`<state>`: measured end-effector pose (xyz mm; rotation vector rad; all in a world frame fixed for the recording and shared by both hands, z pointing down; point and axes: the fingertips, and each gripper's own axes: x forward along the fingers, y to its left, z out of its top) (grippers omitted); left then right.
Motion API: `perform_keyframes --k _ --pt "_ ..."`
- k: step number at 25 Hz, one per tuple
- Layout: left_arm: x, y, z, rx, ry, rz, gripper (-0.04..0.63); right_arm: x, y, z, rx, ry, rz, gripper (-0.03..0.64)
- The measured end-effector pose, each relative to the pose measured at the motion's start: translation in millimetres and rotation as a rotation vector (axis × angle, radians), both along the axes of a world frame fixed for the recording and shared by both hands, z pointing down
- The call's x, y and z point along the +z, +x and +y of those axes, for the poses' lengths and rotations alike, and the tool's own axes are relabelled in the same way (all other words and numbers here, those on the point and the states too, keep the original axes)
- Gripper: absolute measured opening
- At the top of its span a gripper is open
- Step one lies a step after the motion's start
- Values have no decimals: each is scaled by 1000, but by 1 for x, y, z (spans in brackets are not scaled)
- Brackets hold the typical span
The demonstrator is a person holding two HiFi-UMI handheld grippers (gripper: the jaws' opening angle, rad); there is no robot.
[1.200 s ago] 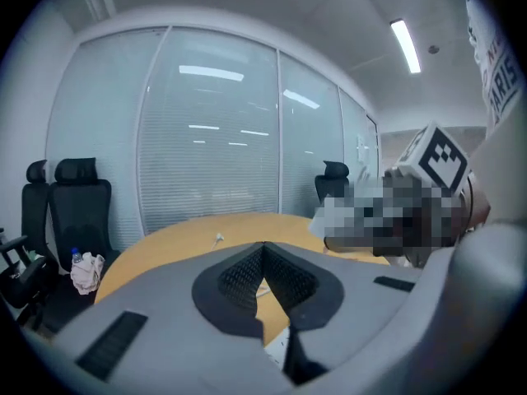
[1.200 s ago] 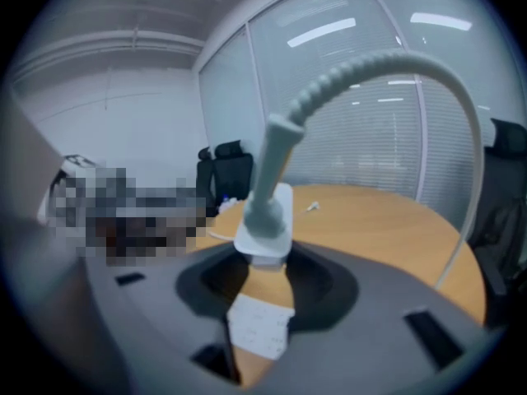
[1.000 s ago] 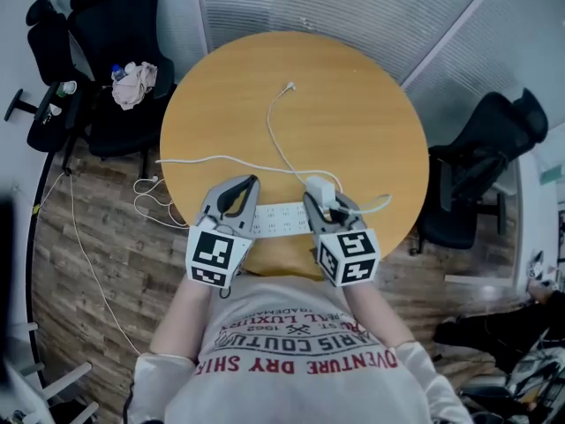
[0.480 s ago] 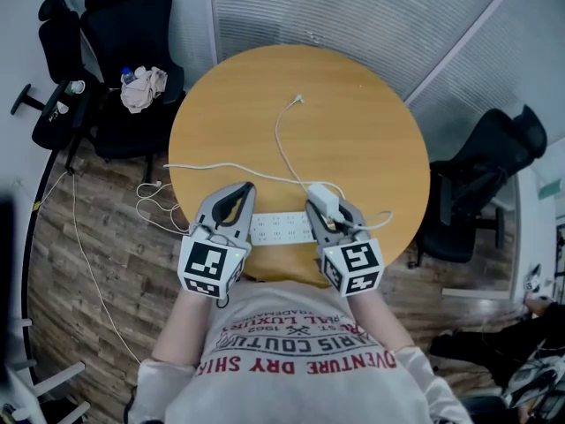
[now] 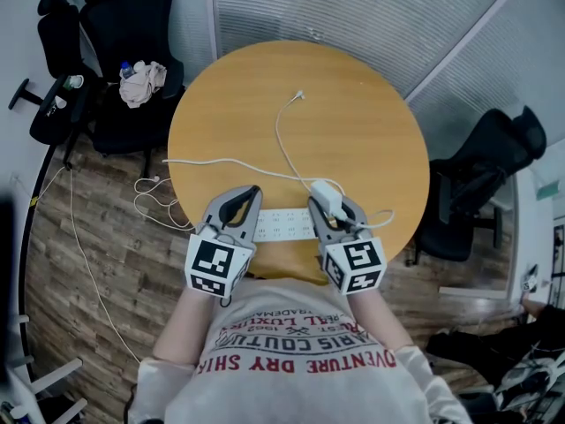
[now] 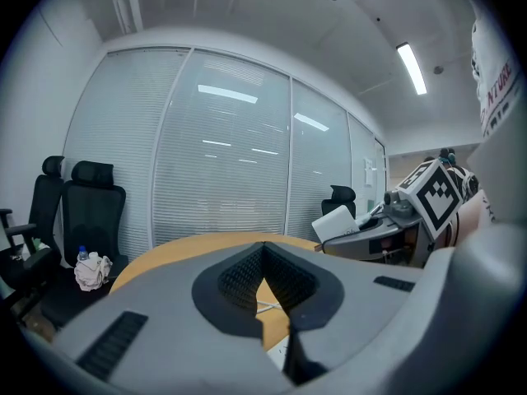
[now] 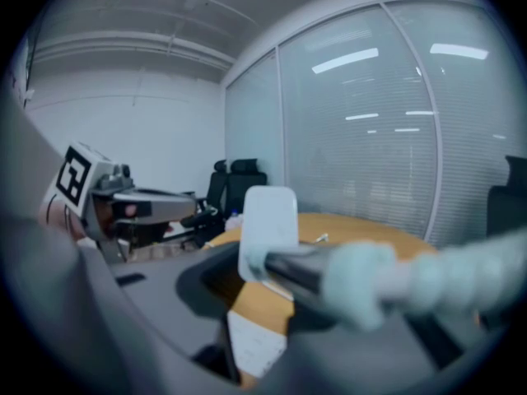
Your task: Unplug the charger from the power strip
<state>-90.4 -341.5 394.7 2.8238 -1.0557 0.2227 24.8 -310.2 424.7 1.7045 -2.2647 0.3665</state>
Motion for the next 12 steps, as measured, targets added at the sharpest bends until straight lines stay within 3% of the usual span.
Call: perform_keyframes --k 12 --pt "4 0 0 5 -16 -7 34 2 1 -3 12 -12 -15 153"
